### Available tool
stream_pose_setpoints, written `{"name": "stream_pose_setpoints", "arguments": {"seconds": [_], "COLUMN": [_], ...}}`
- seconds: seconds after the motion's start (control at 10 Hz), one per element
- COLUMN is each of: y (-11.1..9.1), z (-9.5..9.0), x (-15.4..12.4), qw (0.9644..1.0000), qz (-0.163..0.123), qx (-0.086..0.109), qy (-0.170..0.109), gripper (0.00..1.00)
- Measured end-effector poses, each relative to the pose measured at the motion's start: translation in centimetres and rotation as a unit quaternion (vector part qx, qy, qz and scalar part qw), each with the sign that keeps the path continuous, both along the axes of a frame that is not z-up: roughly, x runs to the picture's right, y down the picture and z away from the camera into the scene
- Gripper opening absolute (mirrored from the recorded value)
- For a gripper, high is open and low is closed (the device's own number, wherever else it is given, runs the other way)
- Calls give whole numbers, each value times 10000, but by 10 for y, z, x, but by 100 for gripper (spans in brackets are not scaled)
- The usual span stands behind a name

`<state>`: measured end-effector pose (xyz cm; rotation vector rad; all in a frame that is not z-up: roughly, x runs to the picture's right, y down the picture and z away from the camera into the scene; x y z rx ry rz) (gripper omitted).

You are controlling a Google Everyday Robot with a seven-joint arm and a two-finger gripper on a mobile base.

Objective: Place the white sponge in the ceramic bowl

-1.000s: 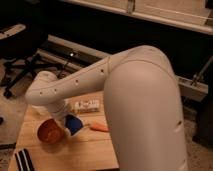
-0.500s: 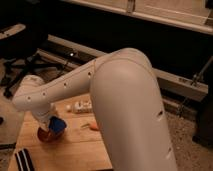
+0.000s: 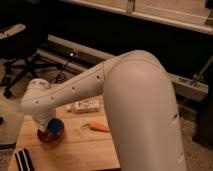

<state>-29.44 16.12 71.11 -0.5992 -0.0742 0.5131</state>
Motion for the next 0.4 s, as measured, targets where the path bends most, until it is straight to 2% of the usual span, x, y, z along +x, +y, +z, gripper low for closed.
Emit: {"name": "stream_pose_setpoints", "arguments": {"seconds": [0.2, 0.4], "y": [9, 13], "z": [2, 4], "x": [-10, -12], "qw": [9999, 9998], "qz": [60, 98], "qx": [16, 15], "qy": [-156, -164], "gripper": [80, 80]}}
